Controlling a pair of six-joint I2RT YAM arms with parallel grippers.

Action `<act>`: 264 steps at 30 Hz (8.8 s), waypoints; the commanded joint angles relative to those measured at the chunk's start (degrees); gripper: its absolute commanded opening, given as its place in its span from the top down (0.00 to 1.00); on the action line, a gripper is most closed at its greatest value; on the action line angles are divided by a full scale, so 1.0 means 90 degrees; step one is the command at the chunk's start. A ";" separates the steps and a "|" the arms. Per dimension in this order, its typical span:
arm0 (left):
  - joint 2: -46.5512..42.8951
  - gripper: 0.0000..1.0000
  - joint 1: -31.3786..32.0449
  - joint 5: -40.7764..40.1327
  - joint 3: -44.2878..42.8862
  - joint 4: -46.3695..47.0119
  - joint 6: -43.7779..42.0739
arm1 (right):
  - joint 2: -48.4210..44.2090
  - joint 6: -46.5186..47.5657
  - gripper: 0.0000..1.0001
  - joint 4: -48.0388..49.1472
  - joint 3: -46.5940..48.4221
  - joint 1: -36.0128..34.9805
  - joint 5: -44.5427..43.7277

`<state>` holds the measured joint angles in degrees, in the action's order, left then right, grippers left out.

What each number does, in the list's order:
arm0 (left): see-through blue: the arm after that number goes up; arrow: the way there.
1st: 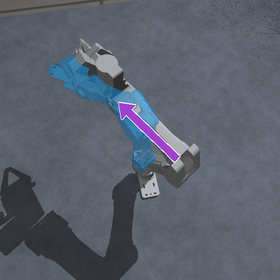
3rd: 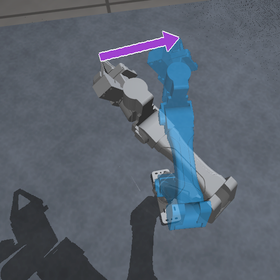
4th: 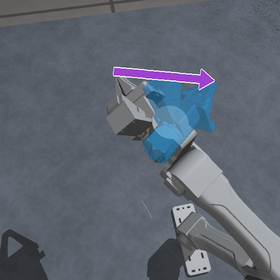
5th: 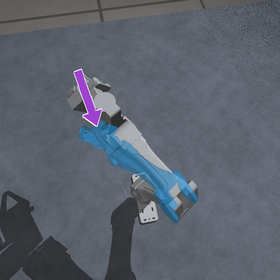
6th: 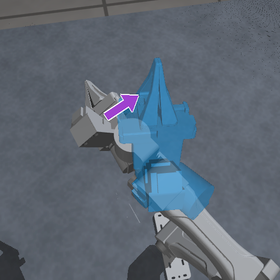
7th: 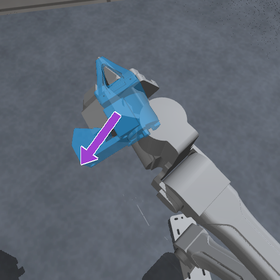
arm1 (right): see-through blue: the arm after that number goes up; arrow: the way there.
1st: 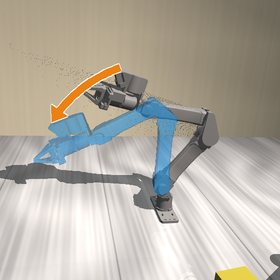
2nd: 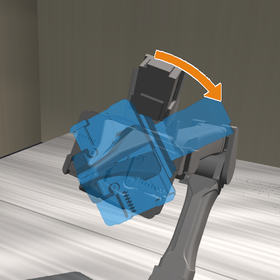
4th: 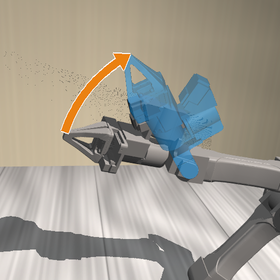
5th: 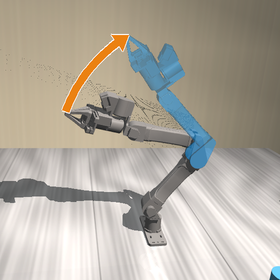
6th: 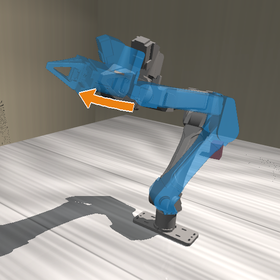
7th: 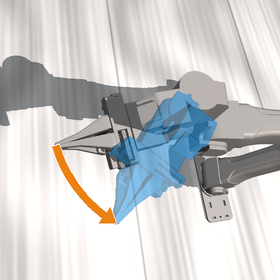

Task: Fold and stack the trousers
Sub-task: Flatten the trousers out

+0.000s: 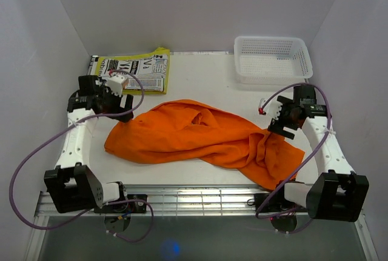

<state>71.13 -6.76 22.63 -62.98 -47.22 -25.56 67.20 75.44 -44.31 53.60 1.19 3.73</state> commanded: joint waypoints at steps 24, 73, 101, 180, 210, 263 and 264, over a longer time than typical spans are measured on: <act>0.1364 0.02 0.0332 0.1372 -0.1597 -0.2498 -0.4406 | 0.2192 -0.0833 0.09 -0.1766 0.0871 0.0112 0.1471; 0.2028 0.12 -0.1875 0.1909 -0.0045 -0.0847 -0.4052 | 0.1195 -0.0725 0.27 -0.0662 0.0665 -0.0374 0.1198; 0.2877 0.94 -0.1201 0.0317 0.0534 -0.0094 -0.4787 | 0.3577 -0.1663 0.29 0.2032 0.0311 -0.0250 -0.1517; 0.3015 1.00 -0.2411 0.2231 -0.3276 -0.1715 -0.2647 | 0.0309 -0.0460 0.92 -0.0729 0.3118 0.1692 0.1126; 0.1705 0.26 -0.3849 0.1996 -0.0667 -0.1833 -0.5784 | 0.1368 0.2521 0.03 -0.3426 0.2624 0.4537 0.2652; 0.1354 0.28 0.4551 0.0777 0.0220 0.1663 -0.0314 | 0.4447 -0.0306 0.22 -0.1277 0.2560 0.3227 0.0534; 0.1325 0.28 0.4531 0.0757 0.0221 0.1634 -0.0314 | 0.4486 -0.0306 0.26 -0.1297 0.2521 0.3227 0.0504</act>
<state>86.78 34.74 30.41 -61.39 -32.53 -29.41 106.72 69.28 -55.90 77.45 30.22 9.04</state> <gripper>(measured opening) 0.719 0.773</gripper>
